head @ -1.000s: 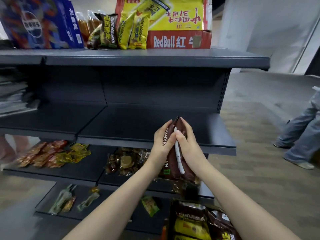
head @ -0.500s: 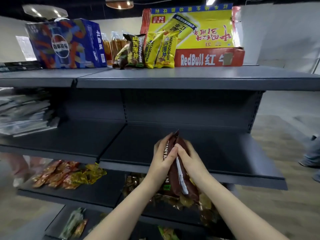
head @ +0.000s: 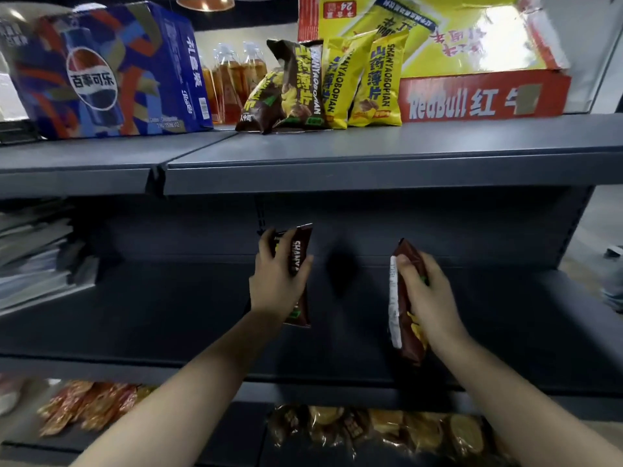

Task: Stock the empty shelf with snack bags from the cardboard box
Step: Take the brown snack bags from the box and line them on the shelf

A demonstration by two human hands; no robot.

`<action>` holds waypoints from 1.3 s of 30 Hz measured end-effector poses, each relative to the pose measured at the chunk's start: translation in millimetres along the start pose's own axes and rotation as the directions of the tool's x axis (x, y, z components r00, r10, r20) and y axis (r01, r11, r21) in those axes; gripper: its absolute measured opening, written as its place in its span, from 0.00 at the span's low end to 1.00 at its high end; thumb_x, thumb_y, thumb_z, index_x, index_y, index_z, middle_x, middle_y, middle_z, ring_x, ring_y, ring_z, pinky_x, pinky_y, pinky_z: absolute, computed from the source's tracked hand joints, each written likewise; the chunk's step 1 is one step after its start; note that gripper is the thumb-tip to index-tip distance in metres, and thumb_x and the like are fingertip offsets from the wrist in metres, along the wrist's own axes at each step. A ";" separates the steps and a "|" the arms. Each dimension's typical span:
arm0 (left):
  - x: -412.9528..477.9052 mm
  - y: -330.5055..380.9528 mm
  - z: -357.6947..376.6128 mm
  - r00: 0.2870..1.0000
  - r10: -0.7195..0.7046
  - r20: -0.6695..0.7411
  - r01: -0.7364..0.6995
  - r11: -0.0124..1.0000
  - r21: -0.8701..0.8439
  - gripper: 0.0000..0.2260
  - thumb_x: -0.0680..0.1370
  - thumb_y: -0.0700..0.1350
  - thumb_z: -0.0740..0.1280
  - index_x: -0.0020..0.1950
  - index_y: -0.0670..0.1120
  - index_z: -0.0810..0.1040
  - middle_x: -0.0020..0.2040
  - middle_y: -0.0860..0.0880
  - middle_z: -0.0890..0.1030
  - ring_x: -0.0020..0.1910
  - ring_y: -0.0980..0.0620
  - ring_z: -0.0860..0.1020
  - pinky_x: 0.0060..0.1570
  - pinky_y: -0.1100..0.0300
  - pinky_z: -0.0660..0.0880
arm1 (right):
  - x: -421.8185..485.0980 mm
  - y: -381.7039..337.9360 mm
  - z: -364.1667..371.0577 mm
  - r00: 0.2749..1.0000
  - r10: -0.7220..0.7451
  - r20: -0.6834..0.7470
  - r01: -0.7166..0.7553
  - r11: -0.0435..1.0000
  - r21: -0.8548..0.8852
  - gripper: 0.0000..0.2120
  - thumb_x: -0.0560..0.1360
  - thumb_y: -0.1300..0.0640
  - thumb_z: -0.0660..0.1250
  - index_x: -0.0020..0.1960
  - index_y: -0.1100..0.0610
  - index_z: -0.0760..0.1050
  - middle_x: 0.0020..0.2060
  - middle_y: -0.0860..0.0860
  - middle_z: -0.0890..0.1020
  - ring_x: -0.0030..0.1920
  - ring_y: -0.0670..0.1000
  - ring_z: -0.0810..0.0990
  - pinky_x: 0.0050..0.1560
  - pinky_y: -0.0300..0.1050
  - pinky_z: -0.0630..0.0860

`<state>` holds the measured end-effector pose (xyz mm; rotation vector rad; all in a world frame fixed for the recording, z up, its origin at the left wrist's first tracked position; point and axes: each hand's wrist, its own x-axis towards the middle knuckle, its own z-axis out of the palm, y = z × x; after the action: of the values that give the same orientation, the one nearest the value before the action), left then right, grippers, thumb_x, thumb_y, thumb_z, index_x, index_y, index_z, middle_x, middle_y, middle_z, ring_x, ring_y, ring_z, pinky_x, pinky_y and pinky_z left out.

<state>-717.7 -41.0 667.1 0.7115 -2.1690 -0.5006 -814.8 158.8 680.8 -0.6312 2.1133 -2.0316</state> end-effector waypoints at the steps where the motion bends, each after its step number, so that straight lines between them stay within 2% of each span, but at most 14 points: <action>1: 5.8 -5.1 5.7 1.000 0.000 0.004 0.000 1.000 0.026 0.24 0.77 0.58 0.62 0.71 0.57 0.61 0.74 0.51 0.56 0.69 0.46 0.66 0.53 0.44 0.75 | 1.5 0.0 0.4 1.000 -0.001 -0.008 0.001 1.000 -0.005 0.18 0.77 0.44 0.62 0.65 0.48 0.72 0.54 0.46 0.80 0.54 0.47 0.79 0.54 0.43 0.74; 5: 29.4 -29.7 35.3 0.999 -0.009 0.031 0.005 0.991 0.134 0.26 0.78 0.59 0.60 0.74 0.53 0.59 0.75 0.48 0.55 0.70 0.45 0.63 0.51 0.46 0.75 | 4.3 1.3 8.5 1.000 0.014 -0.010 -0.014 0.999 -0.030 0.14 0.78 0.46 0.61 0.62 0.46 0.72 0.51 0.43 0.79 0.51 0.44 0.78 0.44 0.37 0.71; 9: 54.1 -42.8 62.7 0.999 0.025 -0.025 -0.020 0.979 0.204 0.26 0.78 0.58 0.60 0.73 0.49 0.61 0.74 0.45 0.58 0.68 0.43 0.65 0.44 0.48 0.77 | 1.0 3.2 13.4 1.000 0.010 0.003 -0.010 1.000 -0.016 0.11 0.78 0.47 0.61 0.60 0.45 0.73 0.50 0.43 0.80 0.49 0.42 0.78 0.42 0.35 0.70; 14: 84.8 -58.3 89.6 0.995 0.069 -0.070 -0.050 0.969 0.242 0.26 0.77 0.56 0.63 0.71 0.45 0.65 0.71 0.40 0.64 0.63 0.41 0.69 0.37 0.49 0.78 | -2.0 10.2 23.3 1.000 0.009 -0.008 -0.009 1.000 0.009 0.05 0.77 0.48 0.61 0.49 0.38 0.74 0.41 0.38 0.81 0.41 0.33 0.80 0.41 0.33 0.69; 18: 96.7 -71.7 109.0 0.992 0.075 -0.102 -0.046 0.965 0.259 0.26 0.76 0.55 0.64 0.70 0.44 0.66 0.68 0.38 0.68 0.59 0.39 0.73 0.48 0.47 0.77 | -3.5 16.4 30.1 0.997 0.076 -0.030 -0.074 0.996 0.053 0.08 0.77 0.48 0.61 0.47 0.44 0.80 0.40 0.46 0.84 0.42 0.44 0.82 0.42 0.39 0.71; 21: 100.8 -79.1 122.2 0.990 0.064 -0.129 -0.034 0.974 0.222 0.27 0.75 0.55 0.62 0.69 0.44 0.63 0.68 0.36 0.67 0.60 0.37 0.73 0.52 0.46 0.76 | -1.1 18.8 32.8 0.997 0.076 -0.018 -0.075 0.996 0.048 0.08 0.77 0.48 0.61 0.47 0.41 0.79 0.39 0.38 0.84 0.39 0.35 0.81 0.42 0.36 0.68; 23: 103.1 -83.6 128.7 0.989 0.062 -0.133 -0.031 0.976 0.218 0.27 0.76 0.56 0.61 0.71 0.44 0.61 0.70 0.36 0.65 0.64 0.36 0.71 0.57 0.44 0.74 | 0.1 18.2 33.3 0.995 0.096 -0.029 -0.095 0.994 0.054 0.07 0.76 0.49 0.61 0.45 0.40 0.77 0.34 0.32 0.82 0.35 0.31 0.79 0.41 0.34 0.65; 26: 106.9 -89.8 135.5 0.989 0.066 -0.130 -0.028 0.960 0.278 0.30 0.77 0.59 0.58 0.73 0.45 0.60 0.73 0.37 0.62 0.68 0.37 0.67 0.66 0.41 0.67 | 3.3 17.8 33.1 0.992 0.121 -0.045 -0.119 0.992 0.047 0.06 0.75 0.48 0.62 0.43 0.37 0.77 0.34 0.33 0.82 0.39 0.35 0.79 0.40 0.34 0.65; 28: 109.5 -91.3 138.2 0.988 0.079 -0.131 -0.032 0.944 0.328 0.31 0.76 0.63 0.55 0.74 0.46 0.58 0.73 0.38 0.62 0.69 0.37 0.66 0.67 0.40 0.65 | 6.6 19.9 32.9 0.991 0.124 -0.046 -0.122 0.992 0.034 0.06 0.75 0.47 0.63 0.45 0.37 0.77 0.36 0.34 0.82 0.44 0.36 0.77 0.41 0.34 0.66; 33: 110.3 -91.8 133.1 0.987 0.152 -0.048 -0.118 0.901 0.417 0.36 0.73 0.69 0.51 0.76 0.50 0.57 0.74 0.38 0.61 0.71 0.35 0.63 0.67 0.36 0.61 | 10.1 22.2 34.9 0.991 0.124 -0.047 -0.123 0.992 0.030 0.07 0.76 0.47 0.63 0.47 0.39 0.78 0.37 0.34 0.83 0.45 0.36 0.77 0.42 0.34 0.67; 35: 107.6 -92.1 126.4 0.989 0.145 -0.022 -0.124 0.904 0.410 0.37 0.73 0.70 0.49 0.77 0.51 0.54 0.75 0.38 0.59 0.71 0.34 0.63 0.66 0.35 0.61 | 10.6 19.8 37.5 0.990 0.130 -0.049 -0.129 0.991 0.039 0.05 0.76 0.47 0.62 0.45 0.39 0.77 0.38 0.36 0.82 0.43 0.36 0.76 0.40 0.34 0.66; 37: 102.5 -93.8 115.3 0.993 0.116 -0.020 -0.100 0.923 0.371 0.37 0.73 0.70 0.48 0.77 0.52 0.51 0.75 0.38 0.58 0.71 0.34 0.62 0.66 0.35 0.62 | 14.4 16.0 43.0 0.990 0.138 -0.038 -0.136 0.989 0.054 0.05 0.76 0.46 0.62 0.48 0.38 0.76 0.45 0.38 0.81 0.46 0.38 0.76 0.41 0.34 0.66; 39: 95.5 -97.4 99.8 0.996 0.090 -0.018 -0.080 0.952 0.297 0.34 0.75 0.67 0.50 0.77 0.51 0.50 0.75 0.38 0.58 0.72 0.34 0.62 0.67 0.36 0.63 | 20.4 13.5 54.7 0.993 0.111 -0.024 -0.109 0.991 0.071 0.07 0.76 0.46 0.63 0.52 0.38 0.76 0.47 0.40 0.81 0.47 0.39 0.78 0.43 0.34 0.68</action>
<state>-815.2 -164.2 604.8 0.7749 -2.2583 -0.1175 -814.8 100.4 667.1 -0.4674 2.0341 -2.0550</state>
